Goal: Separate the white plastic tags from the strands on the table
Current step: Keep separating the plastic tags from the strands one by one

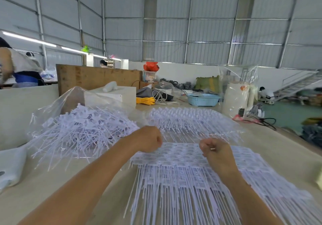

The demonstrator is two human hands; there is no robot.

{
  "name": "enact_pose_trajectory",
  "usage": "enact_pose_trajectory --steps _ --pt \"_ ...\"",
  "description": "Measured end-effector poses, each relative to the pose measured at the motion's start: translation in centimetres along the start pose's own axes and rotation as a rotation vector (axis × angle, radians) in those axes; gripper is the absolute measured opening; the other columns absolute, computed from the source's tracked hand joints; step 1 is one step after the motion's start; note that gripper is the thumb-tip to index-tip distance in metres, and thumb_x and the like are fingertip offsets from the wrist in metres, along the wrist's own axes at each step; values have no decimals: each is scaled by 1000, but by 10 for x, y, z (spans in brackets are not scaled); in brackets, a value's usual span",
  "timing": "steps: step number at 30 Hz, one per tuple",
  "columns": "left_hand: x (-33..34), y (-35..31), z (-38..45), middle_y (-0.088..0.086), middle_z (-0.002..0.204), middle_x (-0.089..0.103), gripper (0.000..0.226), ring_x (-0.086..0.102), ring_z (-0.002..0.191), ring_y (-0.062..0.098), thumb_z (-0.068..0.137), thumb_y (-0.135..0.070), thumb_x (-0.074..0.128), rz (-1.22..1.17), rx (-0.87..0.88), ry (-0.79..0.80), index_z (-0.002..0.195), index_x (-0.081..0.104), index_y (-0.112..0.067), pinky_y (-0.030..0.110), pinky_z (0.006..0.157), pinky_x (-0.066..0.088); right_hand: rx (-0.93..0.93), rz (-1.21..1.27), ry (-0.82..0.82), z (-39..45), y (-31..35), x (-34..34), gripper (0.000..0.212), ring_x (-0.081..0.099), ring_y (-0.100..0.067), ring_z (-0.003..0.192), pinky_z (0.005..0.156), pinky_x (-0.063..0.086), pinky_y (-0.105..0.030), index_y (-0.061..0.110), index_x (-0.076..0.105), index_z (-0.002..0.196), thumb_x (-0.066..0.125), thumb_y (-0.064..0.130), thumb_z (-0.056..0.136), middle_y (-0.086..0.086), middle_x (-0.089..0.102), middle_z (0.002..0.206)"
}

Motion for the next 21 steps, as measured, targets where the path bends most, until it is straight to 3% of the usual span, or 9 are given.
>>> enact_pose_trajectory --steps 2,8,11,14,17,21 --pt "19 -7 -9 4 110 67 31 62 94 18 90 -35 62 -30 30 154 107 68 -10 30 81 50 -6 -157 45 0 -7 1 8 60 -24 85 80 45 -30 7 67 81 62 8 87 -7 65 85" --pt "30 5 -20 -15 87 47 37 49 81 5 76 -50 73 -116 28 133 96 54 -26 19 67 40 2 -417 133 4 -18 2 17 59 -18 86 78 44 -22 8 65 105 58 15 90 -8 66 102" --pt "26 2 -24 -9 91 54 36 53 86 11 75 -49 74 -52 5 100 93 59 -22 26 74 43 -44 -561 183 4 -17 2 21 60 -21 99 91 47 -29 11 63 110 55 17 91 -5 64 110" --pt "30 -8 -24 -2 92 63 33 58 88 16 79 -44 70 58 -25 73 92 67 -15 29 78 41 -100 -645 222 2 -14 2 21 58 -19 102 90 46 -29 16 64 109 58 24 91 -2 61 113" --pt "36 -11 -24 1 98 59 29 56 92 17 81 -42 65 104 -56 73 91 63 -15 35 92 40 -160 -667 304 -3 -8 7 19 58 -19 101 89 48 -34 18 68 102 60 30 89 -2 61 110" --pt "34 -11 -22 -7 80 56 26 54 82 12 79 -43 62 141 -50 11 73 49 -22 36 92 31 -183 -687 371 -11 -2 9 37 58 -18 98 91 47 -41 22 69 97 61 55 82 3 61 100"
Point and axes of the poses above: each hand's wrist, its own z-axis towards the middle knuckle, its own x-axis out of the palm, y = z × x, the point moved 6 cm from there along z, towards the middle knuckle
